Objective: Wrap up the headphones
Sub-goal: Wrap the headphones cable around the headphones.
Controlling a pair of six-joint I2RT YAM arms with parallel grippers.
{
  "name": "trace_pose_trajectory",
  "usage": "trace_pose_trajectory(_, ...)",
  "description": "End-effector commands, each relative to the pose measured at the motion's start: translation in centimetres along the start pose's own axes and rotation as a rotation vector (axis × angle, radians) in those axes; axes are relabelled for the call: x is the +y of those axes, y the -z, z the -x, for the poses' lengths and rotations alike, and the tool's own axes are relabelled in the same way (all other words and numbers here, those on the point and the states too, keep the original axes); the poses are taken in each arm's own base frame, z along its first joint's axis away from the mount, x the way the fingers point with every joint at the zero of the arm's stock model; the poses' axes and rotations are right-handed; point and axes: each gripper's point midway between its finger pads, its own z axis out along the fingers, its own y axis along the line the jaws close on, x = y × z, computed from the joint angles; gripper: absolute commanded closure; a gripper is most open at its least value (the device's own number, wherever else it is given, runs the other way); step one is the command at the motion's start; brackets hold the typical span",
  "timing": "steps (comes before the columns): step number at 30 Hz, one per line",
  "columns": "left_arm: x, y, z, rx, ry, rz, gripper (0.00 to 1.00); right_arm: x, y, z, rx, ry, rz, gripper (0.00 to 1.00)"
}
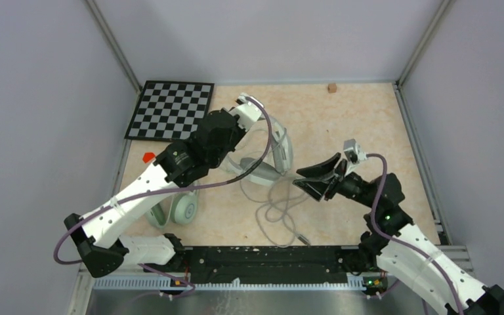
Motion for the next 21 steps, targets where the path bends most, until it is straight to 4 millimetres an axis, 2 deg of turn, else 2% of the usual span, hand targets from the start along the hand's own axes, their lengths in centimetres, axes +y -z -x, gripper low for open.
trace_pose_trajectory(1,2.6,2.4,5.0,-0.109,0.325,0.049,1.0,0.0,0.7,0.6,-0.09,0.134,0.013,0.51)
trace_pose_trajectory(6,1.5,3.3,7.2,-0.122,0.525,-0.041,1.0,1.9,0.7,1.0,-0.123,0.179,0.1,0.41)
trace_pose_trajectory(10,0.9,4.3,9.1,-0.178,0.648,-0.111,1.0,3.3,0.3,-0.4,-0.158,0.251,0.143,0.37)
trace_pose_trajectory(15,0.4,5.7,12.0,-0.279,0.753,-0.217,1.0,4.5,-1.5,-1.5,-0.154,0.387,0.174,0.35)
trace_pose_trajectory(18,0.2,6.0,12.9,-0.302,0.782,-0.249,1.0,4.9,-2.8,-2.3,-0.147,0.393,0.223,0.35)
trace_pose_trajectory(20,0.0,6.1,13.0,-0.306,0.797,-0.261,1.0,4.5,-3.6,-2.8,-0.153,0.402,0.221,0.35)
trace_pose_trajectory(21,-0.1,6.2,13.1,-0.308,0.805,-0.267,1.0,4.0,-3.9,-3.7,-0.142,0.405,0.213,0.35)
